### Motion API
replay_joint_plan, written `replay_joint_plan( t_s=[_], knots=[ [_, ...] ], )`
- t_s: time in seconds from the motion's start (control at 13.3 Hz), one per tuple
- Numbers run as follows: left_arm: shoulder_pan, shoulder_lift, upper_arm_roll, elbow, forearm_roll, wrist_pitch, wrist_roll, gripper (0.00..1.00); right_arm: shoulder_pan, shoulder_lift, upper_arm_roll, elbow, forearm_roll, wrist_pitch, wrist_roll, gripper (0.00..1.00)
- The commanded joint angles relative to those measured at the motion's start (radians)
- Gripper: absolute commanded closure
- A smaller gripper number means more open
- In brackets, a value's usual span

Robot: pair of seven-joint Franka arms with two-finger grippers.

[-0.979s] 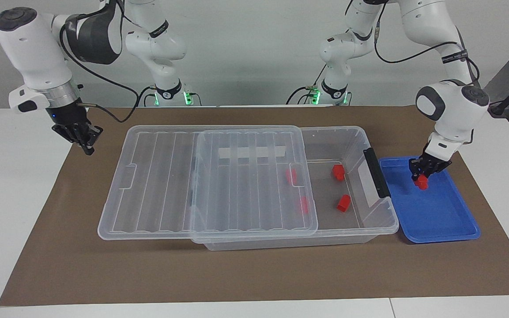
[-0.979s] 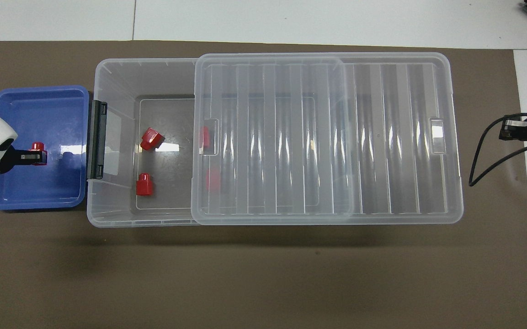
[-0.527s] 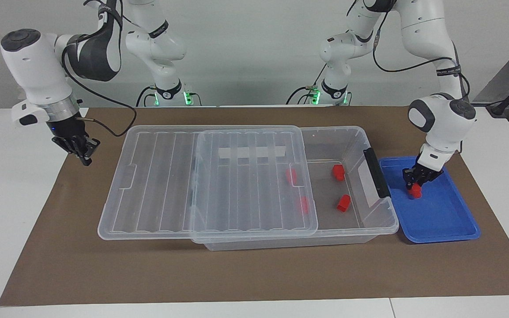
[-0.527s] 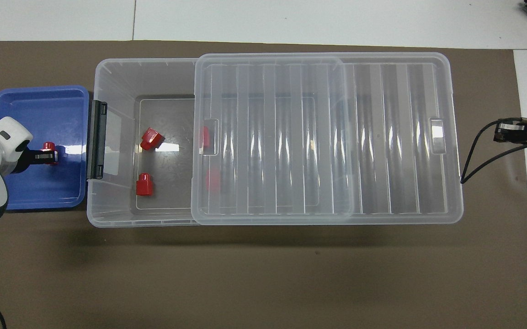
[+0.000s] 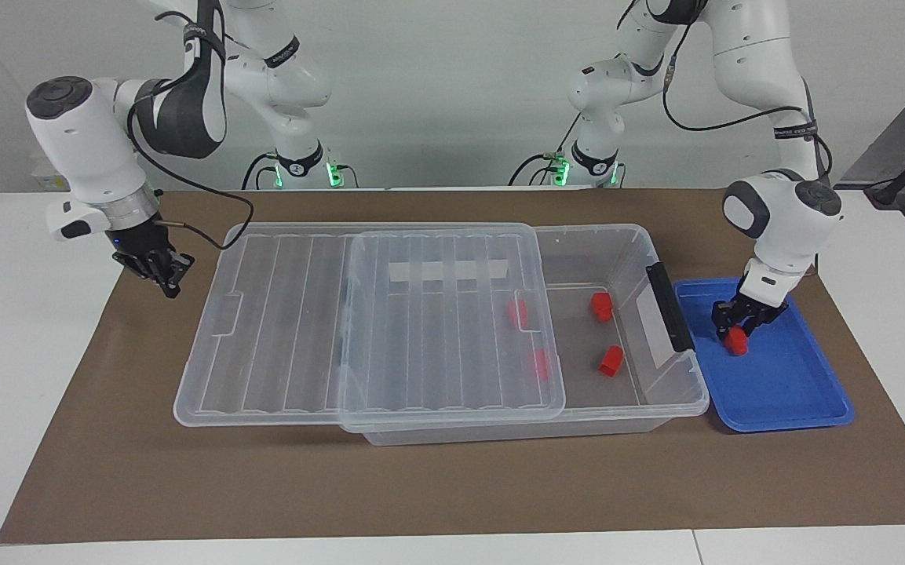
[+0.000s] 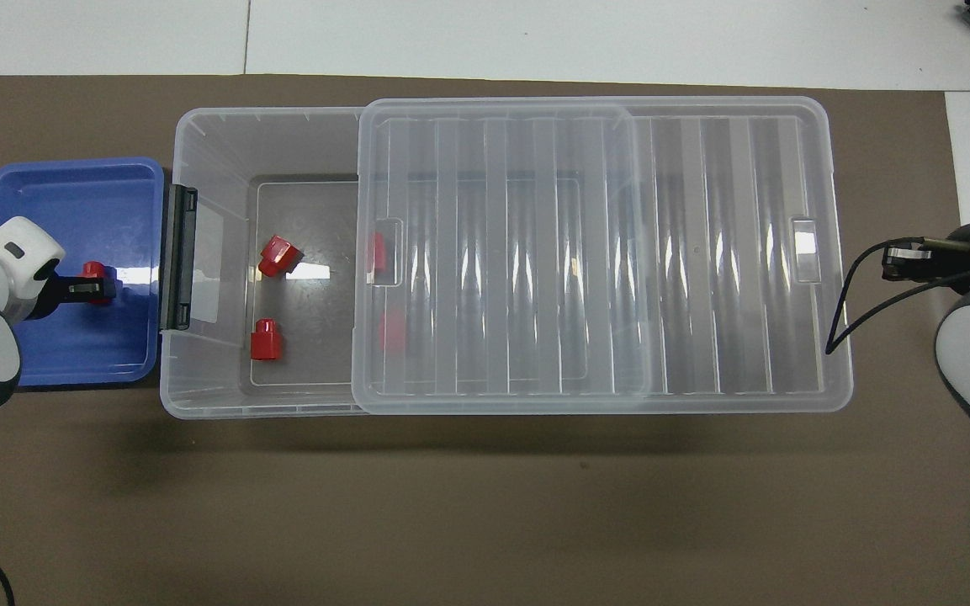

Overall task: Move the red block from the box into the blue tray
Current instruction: 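Lower the red block into the blue tray with the left gripper, then open the left gripper while the right gripper slides the lid back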

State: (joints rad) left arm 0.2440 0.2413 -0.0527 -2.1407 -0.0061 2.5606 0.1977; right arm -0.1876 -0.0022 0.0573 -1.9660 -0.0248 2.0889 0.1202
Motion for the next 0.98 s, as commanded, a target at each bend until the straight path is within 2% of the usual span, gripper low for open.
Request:
replay_joint_plan(
  t_s=[0.0, 0.3, 0.45, 0.9],
  knots=[
    [-0.002, -0.026, -0.001, 0.007, -0.017, -0.049, 0.017, 0.00, 0.036, -0.012, 0.004, -0.025, 0.013, 0.017, -0.019, 1.00],
    [-0.005, -0.160, -0.010, 0.166, -0.017, -0.418, 0.016, 0.00, 0.100, -0.016, 0.007, -0.036, 0.013, 0.014, -0.014, 1.00],
    [-0.020, -0.201, -0.012, 0.247, -0.017, -0.561, 0.013, 0.00, 0.124, -0.018, 0.013, -0.036, 0.014, 0.005, -0.013, 1.00],
    [-0.077, -0.376, -0.015, 0.257, -0.017, -0.720, 0.006, 0.00, 0.244, -0.022, 0.013, -0.036, 0.016, -0.024, -0.011, 1.00]
  ],
)
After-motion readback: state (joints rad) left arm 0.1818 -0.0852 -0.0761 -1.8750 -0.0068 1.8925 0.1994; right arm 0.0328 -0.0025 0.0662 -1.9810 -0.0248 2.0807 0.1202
